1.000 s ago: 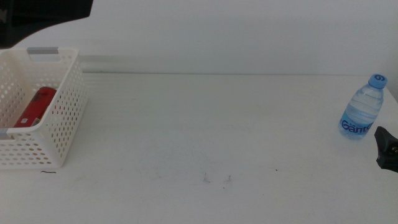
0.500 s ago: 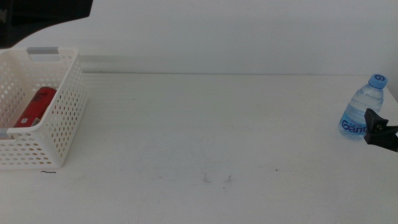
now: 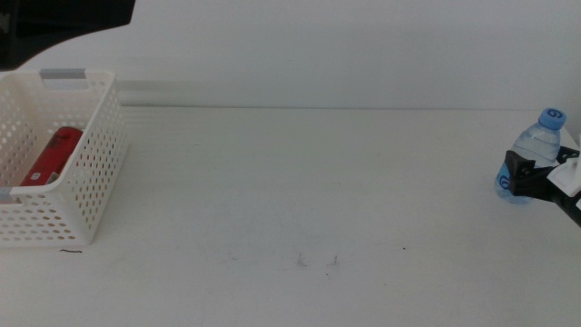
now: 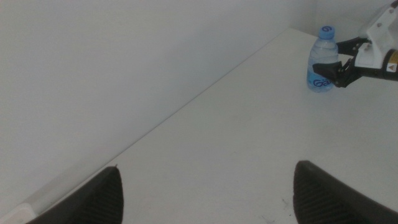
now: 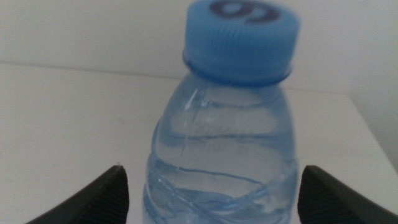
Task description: Use arms to grab the bottles and put them into the dustbin to the left of the table.
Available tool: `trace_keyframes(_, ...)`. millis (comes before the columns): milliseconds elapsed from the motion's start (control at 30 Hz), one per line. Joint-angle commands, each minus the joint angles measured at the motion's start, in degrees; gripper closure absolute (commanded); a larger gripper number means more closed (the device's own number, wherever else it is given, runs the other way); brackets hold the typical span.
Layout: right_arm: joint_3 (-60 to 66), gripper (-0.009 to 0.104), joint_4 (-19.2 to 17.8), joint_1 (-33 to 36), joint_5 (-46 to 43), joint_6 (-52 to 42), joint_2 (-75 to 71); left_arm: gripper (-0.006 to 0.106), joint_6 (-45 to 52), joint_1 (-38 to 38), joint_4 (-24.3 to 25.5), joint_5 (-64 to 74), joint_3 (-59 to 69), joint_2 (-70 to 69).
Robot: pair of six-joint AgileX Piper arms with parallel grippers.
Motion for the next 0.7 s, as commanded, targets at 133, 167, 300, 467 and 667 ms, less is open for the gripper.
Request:
trace_keyframes(133,-4.14,0.013,-1.35,-0.42,0.1,0.12,5.02,0.007,-0.09,-0.16,-0.17,-0.94,-0.23,-0.17)
trace_keyframes(167,-4.96,0.015,-1.43,-0.42,0.1,0.12,5.83,0.007,-0.09,-0.16,-0.17,-0.94,-0.23,-0.17)
trace_keyframes(300,-7.19,0.043,-1.84,-0.42,0.1,0.12,8.0,0.007,-0.09,-0.16,-0.17,-0.94,-0.23,-0.17)
trace_keyframes(467,-7.2,0.096,-2.66,5.26,1.21,1.85,5.05,0.007,-0.09,-0.16,-0.19,-1.08,-0.23,-0.17)
trace_keyframes(667,-13.6,0.097,0.43,24.6,6.21,2.52,0.94,0.007,-0.09,-0.16,-0.19,-1.08,-0.23,-0.17)
